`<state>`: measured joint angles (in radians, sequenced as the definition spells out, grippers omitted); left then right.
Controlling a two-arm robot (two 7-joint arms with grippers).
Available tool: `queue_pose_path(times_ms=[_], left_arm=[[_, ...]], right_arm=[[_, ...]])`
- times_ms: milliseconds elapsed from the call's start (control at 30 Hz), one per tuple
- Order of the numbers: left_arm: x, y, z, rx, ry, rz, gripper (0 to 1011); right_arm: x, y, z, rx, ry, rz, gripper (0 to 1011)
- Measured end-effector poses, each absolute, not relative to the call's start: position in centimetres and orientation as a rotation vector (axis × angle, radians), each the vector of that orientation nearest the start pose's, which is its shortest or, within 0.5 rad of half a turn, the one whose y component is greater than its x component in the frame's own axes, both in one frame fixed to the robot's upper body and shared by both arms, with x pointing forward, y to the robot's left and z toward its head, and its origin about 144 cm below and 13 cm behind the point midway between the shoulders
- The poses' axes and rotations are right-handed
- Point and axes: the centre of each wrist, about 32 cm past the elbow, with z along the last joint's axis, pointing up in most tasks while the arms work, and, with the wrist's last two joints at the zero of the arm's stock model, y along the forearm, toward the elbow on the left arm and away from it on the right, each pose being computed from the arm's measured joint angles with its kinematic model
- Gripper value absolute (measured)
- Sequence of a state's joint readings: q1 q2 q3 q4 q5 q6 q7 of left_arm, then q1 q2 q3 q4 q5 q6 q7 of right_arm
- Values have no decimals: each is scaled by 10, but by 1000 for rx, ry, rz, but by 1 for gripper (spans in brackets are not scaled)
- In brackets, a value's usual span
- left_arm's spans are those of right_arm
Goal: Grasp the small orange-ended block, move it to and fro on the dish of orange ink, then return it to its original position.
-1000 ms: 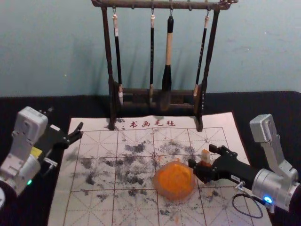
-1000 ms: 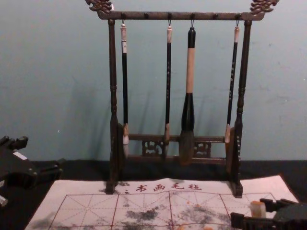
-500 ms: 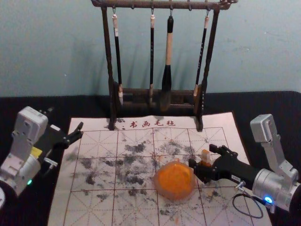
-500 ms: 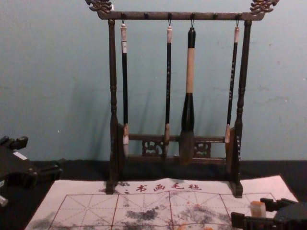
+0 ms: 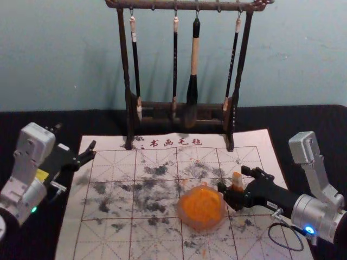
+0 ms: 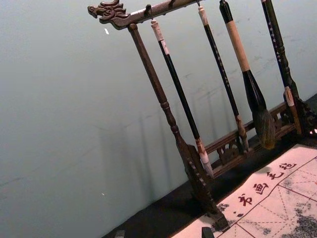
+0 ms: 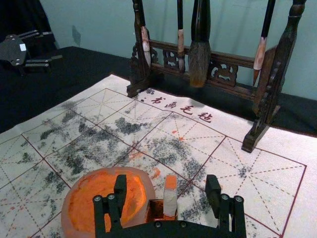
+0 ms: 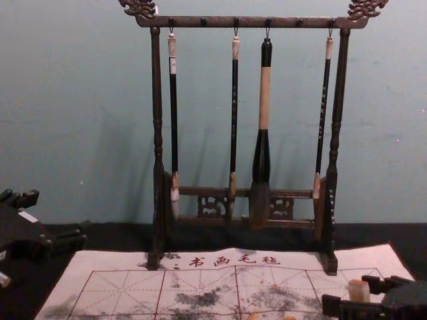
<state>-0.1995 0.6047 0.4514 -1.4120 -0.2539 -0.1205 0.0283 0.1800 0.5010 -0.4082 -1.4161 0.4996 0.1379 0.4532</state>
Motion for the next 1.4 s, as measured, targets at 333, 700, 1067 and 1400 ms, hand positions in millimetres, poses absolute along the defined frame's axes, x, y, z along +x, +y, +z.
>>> queue_pose_path(times_ms=[333, 700, 1067, 1400], left_arm=[[489, 310, 1140, 304, -285, 1248, 1001], [489, 310, 1140, 304, -285, 1248, 1002], [489, 310, 1140, 304, -285, 1248, 1001], [489, 310, 1140, 304, -285, 1248, 1001]], right_arm=[[488, -282, 1132, -224, 208, -834, 761], [488, -282, 1132, -224, 208, -834, 421], [488, -282, 1132, -224, 208, -834, 99], [488, -282, 1132, -224, 208, -834, 92]])
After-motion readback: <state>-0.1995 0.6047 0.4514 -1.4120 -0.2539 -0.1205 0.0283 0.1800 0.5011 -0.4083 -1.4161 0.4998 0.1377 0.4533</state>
